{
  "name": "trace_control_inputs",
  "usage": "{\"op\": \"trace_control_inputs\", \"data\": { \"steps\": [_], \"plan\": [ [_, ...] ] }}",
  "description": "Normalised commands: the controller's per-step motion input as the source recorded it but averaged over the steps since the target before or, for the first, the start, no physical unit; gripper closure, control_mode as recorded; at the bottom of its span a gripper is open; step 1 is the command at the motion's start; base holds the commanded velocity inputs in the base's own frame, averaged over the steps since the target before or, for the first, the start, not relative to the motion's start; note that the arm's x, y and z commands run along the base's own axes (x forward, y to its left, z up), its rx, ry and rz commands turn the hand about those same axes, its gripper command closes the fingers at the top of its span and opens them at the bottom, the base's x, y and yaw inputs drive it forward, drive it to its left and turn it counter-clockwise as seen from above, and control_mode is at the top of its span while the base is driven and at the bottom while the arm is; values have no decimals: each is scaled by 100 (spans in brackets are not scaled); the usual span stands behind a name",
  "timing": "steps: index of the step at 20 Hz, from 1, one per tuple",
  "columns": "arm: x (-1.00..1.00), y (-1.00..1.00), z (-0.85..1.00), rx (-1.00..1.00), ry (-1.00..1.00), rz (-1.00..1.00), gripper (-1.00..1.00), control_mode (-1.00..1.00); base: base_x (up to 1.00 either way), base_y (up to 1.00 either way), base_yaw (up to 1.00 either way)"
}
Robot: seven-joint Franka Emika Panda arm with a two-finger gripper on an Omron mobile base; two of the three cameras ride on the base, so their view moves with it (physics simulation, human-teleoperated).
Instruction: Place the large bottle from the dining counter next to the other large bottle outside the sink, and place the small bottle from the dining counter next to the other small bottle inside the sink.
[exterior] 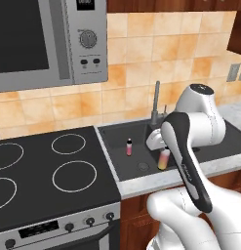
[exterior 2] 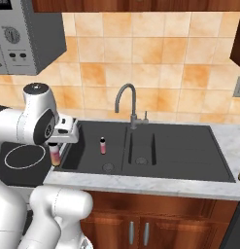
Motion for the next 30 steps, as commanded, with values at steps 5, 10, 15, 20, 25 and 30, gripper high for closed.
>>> {"op": "trace_control_inputs", "data": {
  "steps": [5, 10, 15, 20, 25, 30],
  "plan": [
    [14, 0, 0, 0, 1, 0, 100, -100, 0, 0, 0],
    [49, 13, -4, 0, 6, -3, 100, -100, 0, 0, 0],
    [43, 19, -26, -1, 1, -10, 100, -100, 0, 0, 0],
    [19, 0, -37, -2, 11, -23, 100, -100, 0, 0, 0],
    [19, 0, -36, 0, 2, -19, 100, -100, 0, 0, 0],
    [44, 0, -10, 0, 0, -1, 100, -100, 0, 0, 0]
  ]
}}
